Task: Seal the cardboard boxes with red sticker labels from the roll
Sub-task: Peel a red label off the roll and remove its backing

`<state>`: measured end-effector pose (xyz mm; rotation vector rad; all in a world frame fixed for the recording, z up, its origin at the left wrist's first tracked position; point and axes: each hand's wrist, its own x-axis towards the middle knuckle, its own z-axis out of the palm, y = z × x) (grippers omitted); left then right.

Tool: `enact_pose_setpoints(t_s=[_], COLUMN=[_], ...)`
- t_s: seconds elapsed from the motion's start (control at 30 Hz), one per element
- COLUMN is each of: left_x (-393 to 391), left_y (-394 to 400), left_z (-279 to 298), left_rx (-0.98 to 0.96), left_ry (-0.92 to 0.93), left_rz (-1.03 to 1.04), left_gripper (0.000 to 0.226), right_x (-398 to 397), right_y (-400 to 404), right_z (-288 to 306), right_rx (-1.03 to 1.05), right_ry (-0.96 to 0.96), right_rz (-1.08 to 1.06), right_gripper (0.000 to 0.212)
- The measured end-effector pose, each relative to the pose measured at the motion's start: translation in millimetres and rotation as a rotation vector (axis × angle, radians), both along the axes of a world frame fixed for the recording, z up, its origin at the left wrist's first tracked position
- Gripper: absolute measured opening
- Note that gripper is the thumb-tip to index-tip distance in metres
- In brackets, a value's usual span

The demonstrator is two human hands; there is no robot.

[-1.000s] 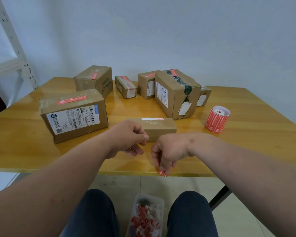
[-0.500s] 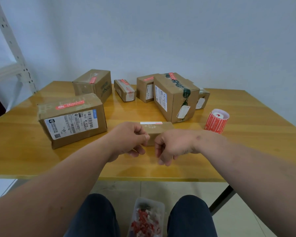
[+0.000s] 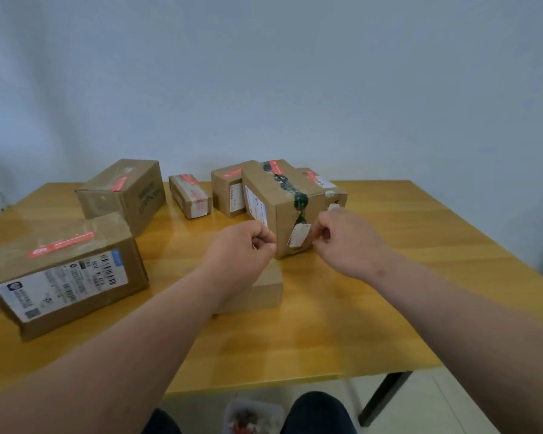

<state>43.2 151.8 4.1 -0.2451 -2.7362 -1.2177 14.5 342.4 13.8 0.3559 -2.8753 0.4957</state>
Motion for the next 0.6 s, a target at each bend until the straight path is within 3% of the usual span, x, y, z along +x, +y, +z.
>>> enact_pose_setpoints(t_s=[0.23,0.43,0.6], left_x=[-31.0,-54.5,-71.7], left_y=[29.6,53.6,81.4], left_z=[-9.6,-17.1,-21.0], left_rx=[-0.072,-0.119,-0.124], left_ry=[-0.007,-0.021,-0.068], left_rz=[-0.052,-0.135,-0.233], left_gripper=[0.008,0.013,0.024], right_x=[-29.3,-39.7,-50.3], right_y=[60.0,76.9,83.4], right_z=[-11.0,-20.9,-28.6], right_rx=[-0.033,-0.003,0.052], right_ry=[-0.019,-0.233,-0.21], right_rz=[-0.288,-0.105,-0.039], right_gripper=[0.022,0.044,0.045])
